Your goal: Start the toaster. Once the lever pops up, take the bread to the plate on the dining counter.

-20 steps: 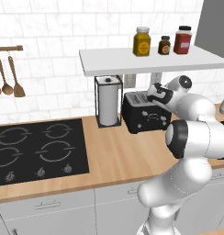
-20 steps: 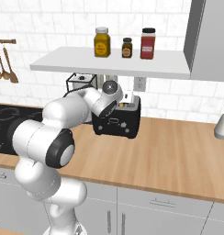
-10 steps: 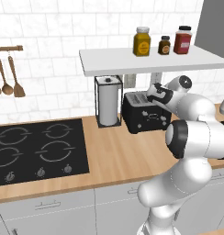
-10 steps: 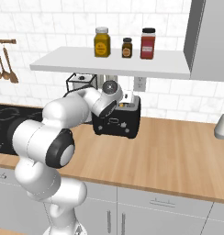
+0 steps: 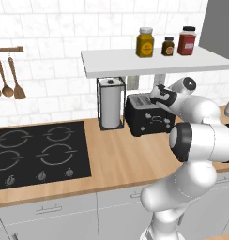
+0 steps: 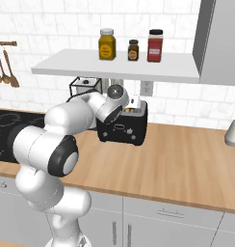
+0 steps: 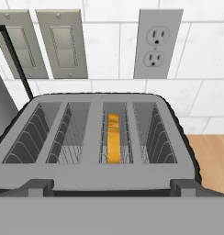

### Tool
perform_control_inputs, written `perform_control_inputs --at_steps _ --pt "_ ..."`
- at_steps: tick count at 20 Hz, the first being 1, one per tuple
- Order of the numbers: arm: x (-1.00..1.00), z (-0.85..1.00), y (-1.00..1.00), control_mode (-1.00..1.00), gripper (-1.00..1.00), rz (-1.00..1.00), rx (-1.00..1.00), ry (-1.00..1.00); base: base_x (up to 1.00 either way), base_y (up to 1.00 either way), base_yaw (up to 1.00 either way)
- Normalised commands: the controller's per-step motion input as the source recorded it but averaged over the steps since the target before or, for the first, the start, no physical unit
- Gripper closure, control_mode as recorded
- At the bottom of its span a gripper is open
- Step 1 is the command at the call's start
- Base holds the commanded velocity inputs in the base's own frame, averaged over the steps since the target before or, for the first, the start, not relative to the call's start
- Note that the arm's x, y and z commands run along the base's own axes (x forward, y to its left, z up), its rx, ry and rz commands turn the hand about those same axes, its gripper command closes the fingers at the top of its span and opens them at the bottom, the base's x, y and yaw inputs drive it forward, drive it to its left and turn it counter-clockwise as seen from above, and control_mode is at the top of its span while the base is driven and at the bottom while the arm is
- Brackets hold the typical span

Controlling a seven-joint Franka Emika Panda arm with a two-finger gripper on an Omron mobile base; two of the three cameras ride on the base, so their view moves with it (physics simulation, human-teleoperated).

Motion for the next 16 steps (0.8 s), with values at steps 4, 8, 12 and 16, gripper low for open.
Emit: perform_control_inputs --at_steps 4,8,12,16 --pt "0.00 0.00 0.00 -1.00 -1.00 0.00 0.00 0.00 0.00 0.00 0.00" --pt "0.00 0.00 0.00 -1.00 -1.00 0.00 0.00 0.00 0.00 0.00 0.00" --pt "0.00 0.00 0.00 -1.00 -1.00 0.00 0.00 0.00 0.00 0.00 0.00" --pt "0.00 0.00 0.00 -1.00 -1.00 0.00 0.00 0.00 0.00 0.00 0.00"
